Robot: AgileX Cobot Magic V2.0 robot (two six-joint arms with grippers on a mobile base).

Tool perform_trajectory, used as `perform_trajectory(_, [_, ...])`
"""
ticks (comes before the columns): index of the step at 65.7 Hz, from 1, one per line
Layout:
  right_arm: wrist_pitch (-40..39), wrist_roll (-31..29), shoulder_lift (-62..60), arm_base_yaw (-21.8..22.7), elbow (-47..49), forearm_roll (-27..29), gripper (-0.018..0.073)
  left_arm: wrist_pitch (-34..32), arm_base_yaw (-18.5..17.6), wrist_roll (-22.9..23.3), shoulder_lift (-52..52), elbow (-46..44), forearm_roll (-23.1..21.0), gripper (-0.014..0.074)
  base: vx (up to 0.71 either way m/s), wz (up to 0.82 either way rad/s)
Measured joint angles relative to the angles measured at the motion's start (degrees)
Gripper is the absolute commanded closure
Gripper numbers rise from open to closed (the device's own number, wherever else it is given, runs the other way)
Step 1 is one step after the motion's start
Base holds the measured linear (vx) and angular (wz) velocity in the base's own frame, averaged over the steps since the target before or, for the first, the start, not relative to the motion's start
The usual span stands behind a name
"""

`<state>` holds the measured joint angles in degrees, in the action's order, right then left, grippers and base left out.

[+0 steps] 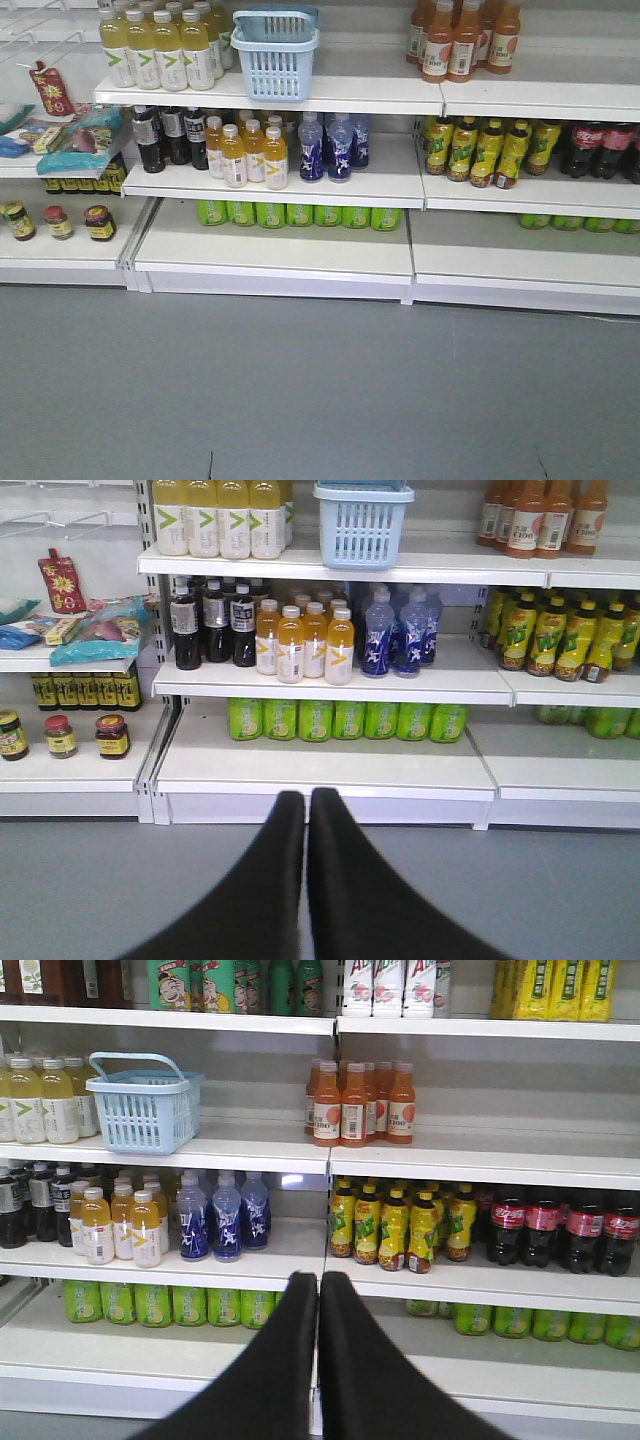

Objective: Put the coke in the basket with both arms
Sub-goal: 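Drive the base toward the shelf holding the light-blue basket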

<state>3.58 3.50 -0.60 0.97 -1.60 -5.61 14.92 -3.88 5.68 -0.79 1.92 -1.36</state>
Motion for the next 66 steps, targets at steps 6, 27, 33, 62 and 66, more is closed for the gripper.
perform_trajectory(6, [0.0, 0.0, 0.0, 0.0, 0.0, 0.0, 0.0564, 0.0, 0.0, 0.0, 0.0, 0.0, 0.0, 0.0602, 0.14, 0.18])
perform_trajectory(27, [0.0, 0.0, 0.0, 0.0, 0.0, 0.0, 0.0564, 0.0, 0.0, 0.0, 0.0, 0.0, 0.0, 0.0602, 0.16, 0.05])
perform_trajectory(33, [0.0, 0.0, 0.0, 0.0, 0.0, 0.0, 0.0564, 0.0, 0.0, 0.0, 0.0, 0.0, 0.0, 0.0602, 0.18, -0.08])
perform_trajectory(62, [0.0, 0.0, 0.0, 0.0, 0.0, 0.0, 0.0564, 0.0, 0.0, 0.0, 0.0, 0.0, 0.0, 0.0602, 0.20, -0.05])
perform_trajectory(66, [0.0, 0.0, 0.0, 0.0, 0.0, 0.0, 0.0564, 0.0, 0.0, 0.0, 0.0, 0.0, 0.0, 0.0602, 0.22, -0.02])
